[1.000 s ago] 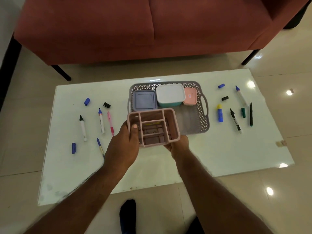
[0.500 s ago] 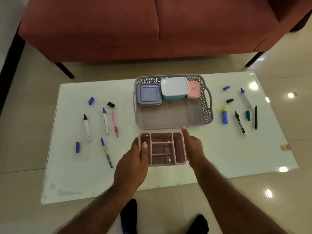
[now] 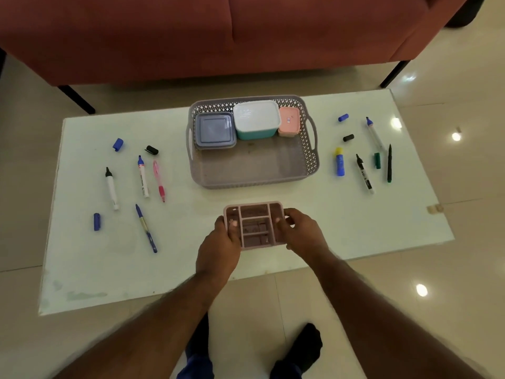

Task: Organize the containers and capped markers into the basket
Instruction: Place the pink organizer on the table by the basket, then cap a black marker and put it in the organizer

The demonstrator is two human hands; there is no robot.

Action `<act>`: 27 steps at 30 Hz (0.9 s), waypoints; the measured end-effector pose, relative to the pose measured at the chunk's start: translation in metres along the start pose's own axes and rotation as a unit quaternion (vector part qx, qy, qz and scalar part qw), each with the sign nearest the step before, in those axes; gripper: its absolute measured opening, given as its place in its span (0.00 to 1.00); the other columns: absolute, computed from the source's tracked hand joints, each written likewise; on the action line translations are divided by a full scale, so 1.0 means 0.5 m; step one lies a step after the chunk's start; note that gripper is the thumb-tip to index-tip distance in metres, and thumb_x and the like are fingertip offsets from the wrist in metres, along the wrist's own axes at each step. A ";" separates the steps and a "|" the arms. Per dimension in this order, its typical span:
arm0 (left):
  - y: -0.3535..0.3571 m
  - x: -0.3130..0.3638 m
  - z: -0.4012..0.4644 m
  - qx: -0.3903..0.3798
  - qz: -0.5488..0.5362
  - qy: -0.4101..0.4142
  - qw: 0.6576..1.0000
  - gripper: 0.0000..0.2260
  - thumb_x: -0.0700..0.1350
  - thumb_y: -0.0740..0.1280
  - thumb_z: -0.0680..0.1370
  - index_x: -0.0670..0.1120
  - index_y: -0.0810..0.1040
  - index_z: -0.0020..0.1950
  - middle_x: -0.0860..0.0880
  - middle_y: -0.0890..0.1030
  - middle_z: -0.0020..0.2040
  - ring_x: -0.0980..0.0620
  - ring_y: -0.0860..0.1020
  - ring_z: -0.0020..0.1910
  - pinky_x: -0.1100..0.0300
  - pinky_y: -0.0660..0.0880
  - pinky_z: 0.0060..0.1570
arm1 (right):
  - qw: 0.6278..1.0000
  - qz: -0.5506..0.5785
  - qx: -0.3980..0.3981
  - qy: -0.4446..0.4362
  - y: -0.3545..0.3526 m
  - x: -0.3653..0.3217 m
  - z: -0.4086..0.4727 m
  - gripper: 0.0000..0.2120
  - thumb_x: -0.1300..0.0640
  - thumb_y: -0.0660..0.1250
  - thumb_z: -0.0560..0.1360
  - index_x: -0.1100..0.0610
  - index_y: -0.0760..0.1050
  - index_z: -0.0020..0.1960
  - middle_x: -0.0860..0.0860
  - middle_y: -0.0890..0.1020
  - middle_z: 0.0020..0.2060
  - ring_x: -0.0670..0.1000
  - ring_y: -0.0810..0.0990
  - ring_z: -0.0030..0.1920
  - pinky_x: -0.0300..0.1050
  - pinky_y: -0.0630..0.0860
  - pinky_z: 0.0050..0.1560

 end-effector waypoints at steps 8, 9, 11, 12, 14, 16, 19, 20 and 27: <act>0.006 0.010 0.028 -0.020 -0.028 0.002 0.999 0.20 0.56 0.48 0.84 0.46 0.70 0.67 0.44 0.81 0.58 0.41 0.80 0.55 0.56 0.71 0.47 | 0.998 0.010 0.056 -0.009 -0.003 0.007 0.005 0.19 0.42 0.59 0.81 0.49 0.74 0.68 0.49 0.84 0.52 0.51 0.82 0.49 0.43 0.75 0.47; 0.006 0.009 0.031 -0.026 -0.028 0.000 0.999 0.20 0.56 0.48 0.84 0.46 0.69 0.68 0.43 0.81 0.59 0.41 0.80 0.56 0.54 0.73 0.48 | 0.998 0.009 0.057 -0.012 -0.004 0.006 0.005 0.20 0.42 0.59 0.81 0.49 0.74 0.68 0.49 0.84 0.53 0.51 0.82 0.50 0.42 0.73 0.46; 0.005 0.009 0.031 -0.023 -0.015 -0.007 1.000 0.22 0.57 0.49 0.84 0.45 0.67 0.71 0.41 0.80 0.62 0.39 0.79 0.58 0.49 0.76 0.54 | 0.998 0.010 0.056 -0.008 -0.008 0.007 0.004 0.22 0.41 0.59 0.80 0.49 0.73 0.69 0.49 0.84 0.54 0.51 0.81 0.53 0.42 0.73 0.48; 0.001 0.010 0.028 -0.007 -0.001 -0.011 1.000 0.24 0.58 0.49 0.83 0.44 0.66 0.73 0.40 0.78 0.64 0.38 0.78 0.61 0.47 0.75 0.56 | 0.998 0.013 0.059 -0.001 -0.012 0.008 0.004 0.23 0.39 0.59 0.80 0.50 0.73 0.69 0.48 0.84 0.54 0.51 0.81 0.54 0.43 0.74 0.50; -0.017 0.019 0.014 0.053 0.028 0.009 0.998 0.27 0.61 0.52 0.82 0.43 0.65 0.73 0.40 0.77 0.66 0.39 0.78 0.62 0.48 0.77 0.56 | 0.997 0.020 0.071 0.018 -0.025 0.011 0.003 0.26 0.35 0.58 0.78 0.50 0.73 0.68 0.48 0.84 0.54 0.51 0.81 0.55 0.45 0.75 0.53; -0.032 0.036 0.001 0.090 0.041 0.076 0.992 0.26 0.63 0.53 0.81 0.46 0.69 0.69 0.43 0.80 0.61 0.42 0.81 0.56 0.52 0.79 0.48 | 0.995 0.022 0.093 0.037 -0.047 0.022 0.005 0.27 0.34 0.58 0.78 0.51 0.73 0.67 0.48 0.83 0.55 0.51 0.81 0.56 0.45 0.74 0.53; -0.046 0.073 0.000 0.098 0.069 0.148 0.982 0.27 0.67 0.50 0.79 0.49 0.71 0.64 0.47 0.81 0.55 0.47 0.81 0.52 0.55 0.81 0.44 | 0.990 0.013 0.123 0.062 -0.102 0.050 0.016 0.24 0.36 0.59 0.78 0.52 0.75 0.65 0.50 0.84 0.55 0.52 0.81 0.56 0.46 0.74 0.54; -0.051 0.087 0.002 0.107 0.083 0.160 0.978 0.27 0.66 0.52 0.79 0.47 0.71 0.65 0.46 0.81 0.56 0.46 0.80 0.53 0.54 0.80 0.46 | 0.989 0.008 0.130 0.073 -0.123 0.063 0.022 0.23 0.37 0.60 0.78 0.52 0.75 0.64 0.50 0.84 0.55 0.53 0.81 0.57 0.46 0.74 0.55; -0.051 0.224 0.008 0.142 0.121 0.229 0.955 0.28 0.62 0.58 0.79 0.41 0.72 0.67 0.41 0.79 0.62 0.41 0.77 0.60 0.49 0.76 0.57 | 0.978 -0.038 0.169 0.117 -0.261 0.152 0.083 0.18 0.43 0.62 0.78 0.50 0.76 0.63 0.50 0.83 0.57 0.55 0.79 0.58 0.47 0.74 0.57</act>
Point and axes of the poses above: each hand's wrist, its own z-axis towards the middle knuckle, its own y-axis out of the palm, x = y × z, the point moved 4 cm from there along z, towards the middle knuckle
